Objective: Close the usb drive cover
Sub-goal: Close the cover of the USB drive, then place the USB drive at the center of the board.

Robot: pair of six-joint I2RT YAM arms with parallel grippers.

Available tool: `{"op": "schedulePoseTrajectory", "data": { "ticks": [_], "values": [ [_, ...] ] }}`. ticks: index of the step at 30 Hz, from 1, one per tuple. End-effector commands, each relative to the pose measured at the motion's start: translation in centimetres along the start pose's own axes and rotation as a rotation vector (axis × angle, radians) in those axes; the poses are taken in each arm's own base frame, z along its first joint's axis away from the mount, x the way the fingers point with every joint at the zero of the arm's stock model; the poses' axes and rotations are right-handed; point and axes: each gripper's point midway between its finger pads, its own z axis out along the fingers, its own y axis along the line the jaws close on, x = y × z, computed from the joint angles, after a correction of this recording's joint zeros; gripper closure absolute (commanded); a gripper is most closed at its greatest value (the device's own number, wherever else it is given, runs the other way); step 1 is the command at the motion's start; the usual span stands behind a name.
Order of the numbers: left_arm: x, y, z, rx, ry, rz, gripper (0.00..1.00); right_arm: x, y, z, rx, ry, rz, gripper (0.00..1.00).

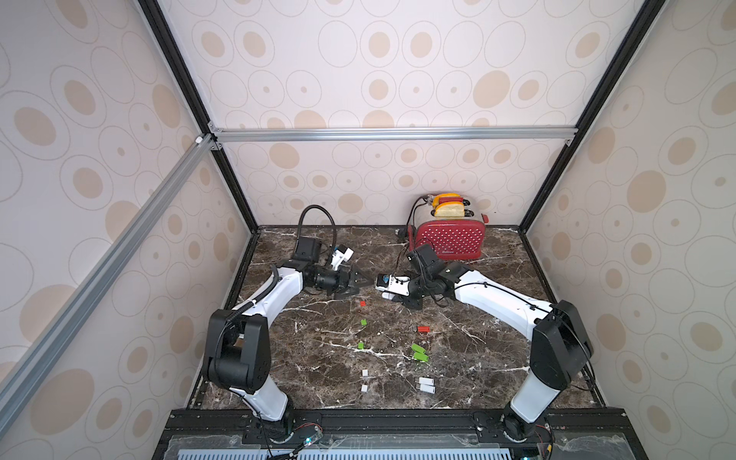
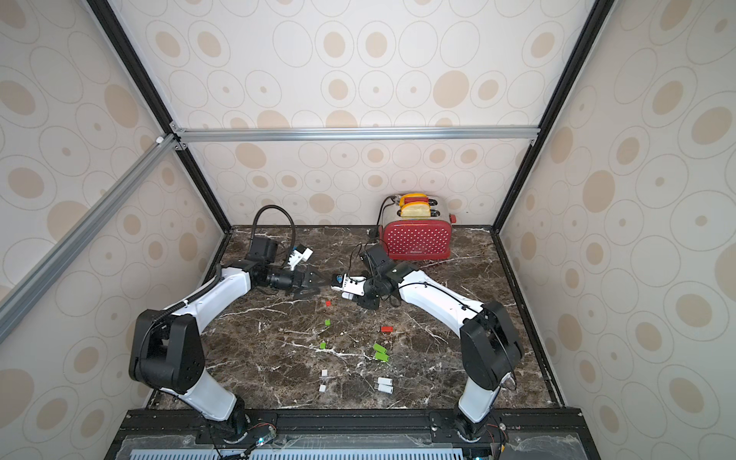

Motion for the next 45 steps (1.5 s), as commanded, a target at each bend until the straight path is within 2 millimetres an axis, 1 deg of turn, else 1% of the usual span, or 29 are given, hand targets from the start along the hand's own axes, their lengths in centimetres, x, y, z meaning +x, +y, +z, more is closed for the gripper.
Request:
{"op": "schedulePoseTrajectory", "data": {
  "ticks": [1, 4, 7, 10, 16, 21, 24, 31, 32, 33, 34, 36, 37, 39, 41, 45],
  "values": [
    [0.9, 0.4, -1.8, -0.119, 0.009, 0.129, 0.01, 1.8, -0.7, 0.4, -0.038, 0.04, -0.036, 1.0],
    [1.5, 2.1, -3.0, -0.273, 0.03, 0.236, 0.01, 4.1, -2.0, 2.1, -0.044, 0.145, -0.04, 1.0],
    [1.9, 3.2, -4.2, -0.388, 0.046, 0.328, 0.01, 5.6, -3.3, 3.6, -0.059, 0.203, -0.003, 1.0],
    [2.4, 4.0, -5.1, -0.465, 0.07, 0.403, 0.01, 7.4, -4.0, 5.0, -0.084, 0.254, 0.037, 1.0],
    [3.0, 4.1, -5.8, -0.503, 0.097, 0.476, 0.02, 9.8, -5.4, 6.7, -0.091, 0.35, 0.06, 1.0],
    [2.5, 4.6, -6.8, -0.579, 0.092, 0.467, 0.03, 11.1, -5.5, 7.7, -0.106, 0.395, 0.056, 1.0],
    [2.1, 5.0, -7.2, -0.619, 0.084, 0.455, 0.02, 11.5, -5.4, 8.2, -0.113, 0.403, 0.061, 1.0],
    [2.1, 5.3, -7.1, -0.622, 0.086, 0.433, 0.02, 12.1, -5.1, 9.4, -0.136, 0.41, 0.062, 0.99],
    [2.1, 5.3, -7.0, -0.621, 0.086, 0.434, 0.02, 12.1, -5.1, 9.5, -0.136, 0.41, 0.062, 0.96],
    [2.1, 5.4, -7.0, -0.621, 0.087, 0.432, 0.02, 12.1, -5.1, 9.5, -0.135, 0.409, 0.063, 0.91],
    [2.1, 5.4, -7.0, -0.622, 0.089, 0.43, 0.01, 12.2, -5.1, 9.6, -0.132, 0.41, 0.064, 0.8],
    [2.1, 5.7, -6.9, -0.63, 0.089, 0.424, 0.01, 12.3, -5.2, 9.6, -0.124, 0.414, 0.066, 0.64],
    [1.9, 5.8, -6.9, -0.638, 0.087, 0.42, 0.01, 12.3, -5.4, 9.4, -0.113, 0.416, 0.065, 0.53],
    [1.8, 6.1, -6.9, -0.66, 0.086, 0.413, 0.01, 12.1, -5.7, 8.9, -0.094, 0.415, 0.06, 0.41],
    [1.5, 6.3, -6.7, -0.69, 0.088, 0.417, 0.01, 11.6, -6.2, 8.1, -0.068, 0.409, 0.059, 0.36],
    [1.3, 6.5, -5.3, -0.758, 0.116, 0.445, 0.01, 9.4, -6.9, 5.7, -0.01, 0.343, 0.091, 0.28]
  ]
}}
